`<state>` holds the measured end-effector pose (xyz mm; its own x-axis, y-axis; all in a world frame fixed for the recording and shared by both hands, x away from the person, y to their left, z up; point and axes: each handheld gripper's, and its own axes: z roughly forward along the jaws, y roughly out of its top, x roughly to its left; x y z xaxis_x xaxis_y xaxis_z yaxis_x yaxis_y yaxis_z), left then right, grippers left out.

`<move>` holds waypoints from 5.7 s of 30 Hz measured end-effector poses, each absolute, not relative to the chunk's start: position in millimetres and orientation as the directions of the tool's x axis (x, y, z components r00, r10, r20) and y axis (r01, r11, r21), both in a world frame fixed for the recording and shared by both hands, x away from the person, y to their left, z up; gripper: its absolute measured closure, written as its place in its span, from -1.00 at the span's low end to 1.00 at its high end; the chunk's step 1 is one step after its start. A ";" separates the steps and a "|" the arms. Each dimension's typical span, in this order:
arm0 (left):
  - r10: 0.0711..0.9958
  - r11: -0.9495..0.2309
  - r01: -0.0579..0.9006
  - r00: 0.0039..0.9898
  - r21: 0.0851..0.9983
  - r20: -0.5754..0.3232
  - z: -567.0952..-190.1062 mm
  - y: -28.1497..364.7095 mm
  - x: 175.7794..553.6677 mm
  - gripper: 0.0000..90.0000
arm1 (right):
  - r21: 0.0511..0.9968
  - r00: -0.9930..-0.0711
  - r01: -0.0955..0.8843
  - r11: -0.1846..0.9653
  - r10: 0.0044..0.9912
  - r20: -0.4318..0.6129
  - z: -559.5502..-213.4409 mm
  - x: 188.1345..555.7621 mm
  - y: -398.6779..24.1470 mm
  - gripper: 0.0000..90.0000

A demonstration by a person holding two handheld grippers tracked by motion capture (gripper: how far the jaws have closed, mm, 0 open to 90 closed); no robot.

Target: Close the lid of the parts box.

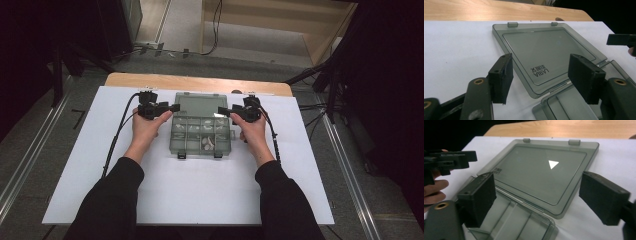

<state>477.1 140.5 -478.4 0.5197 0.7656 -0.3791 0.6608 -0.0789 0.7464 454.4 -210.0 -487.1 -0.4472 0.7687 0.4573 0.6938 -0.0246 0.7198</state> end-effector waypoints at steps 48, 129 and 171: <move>0.757 -0.071 0.702 0.500 0.708 -0.420 -485.9 134.4 491.7 0.67 | 0.737 -0.405 0.675 -0.021 0.825 0.394 -501.4 459.5 -217.6 0.61; 0.681 -0.042 0.511 0.644 0.859 -0.350 -440.1 161.1 473.0 0.48 | 0.888 -0.435 0.459 -0.006 0.870 0.230 -448.5 443.4 -216.5 0.87; 0.683 -0.044 0.600 0.602 0.799 -0.414 -443.6 143.5 487.8 0.99 | 0.914 -0.522 0.406 0.008 0.823 0.225 -449.2 410.8 -226.2 0.27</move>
